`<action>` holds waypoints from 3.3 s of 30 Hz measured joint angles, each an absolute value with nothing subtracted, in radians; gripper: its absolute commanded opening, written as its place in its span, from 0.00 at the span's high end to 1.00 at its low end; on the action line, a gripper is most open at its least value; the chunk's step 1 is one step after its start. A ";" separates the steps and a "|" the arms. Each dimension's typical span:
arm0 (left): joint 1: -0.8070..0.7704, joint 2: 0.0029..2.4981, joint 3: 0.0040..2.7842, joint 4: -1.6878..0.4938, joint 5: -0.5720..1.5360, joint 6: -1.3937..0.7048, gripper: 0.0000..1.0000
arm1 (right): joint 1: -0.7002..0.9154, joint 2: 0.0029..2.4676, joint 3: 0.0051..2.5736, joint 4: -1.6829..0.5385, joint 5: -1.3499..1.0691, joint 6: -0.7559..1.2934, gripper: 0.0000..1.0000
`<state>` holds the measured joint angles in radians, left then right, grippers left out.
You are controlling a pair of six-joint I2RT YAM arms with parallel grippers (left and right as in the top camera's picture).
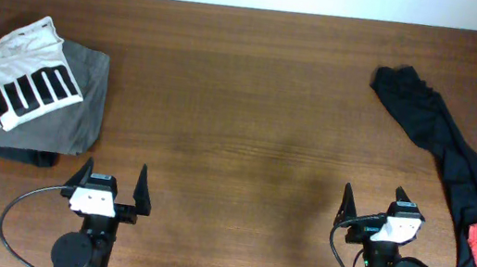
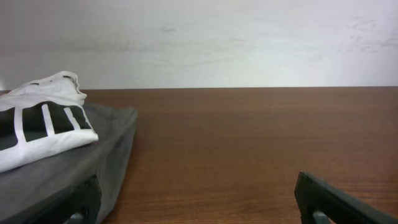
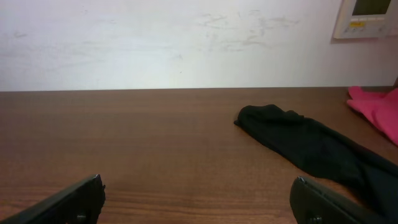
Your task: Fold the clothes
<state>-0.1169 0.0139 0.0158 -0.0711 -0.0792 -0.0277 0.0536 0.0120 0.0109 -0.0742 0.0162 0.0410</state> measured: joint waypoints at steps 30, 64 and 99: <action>-0.117 0.014 0.016 -0.071 -0.079 -0.028 0.01 | 0.054 0.012 0.011 -0.074 0.016 0.040 0.01; -0.117 0.014 0.016 -0.071 -0.079 -0.028 0.01 | 0.054 0.012 0.011 -0.074 0.016 0.041 0.01; -0.117 0.045 0.068 -0.181 -0.015 -0.099 0.01 | 0.054 0.012 0.012 -0.081 -0.022 0.161 0.01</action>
<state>-0.1169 0.0452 0.0685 -0.1814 -0.0154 -0.0990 0.0536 0.0120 0.0116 -0.0807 -0.0223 0.1612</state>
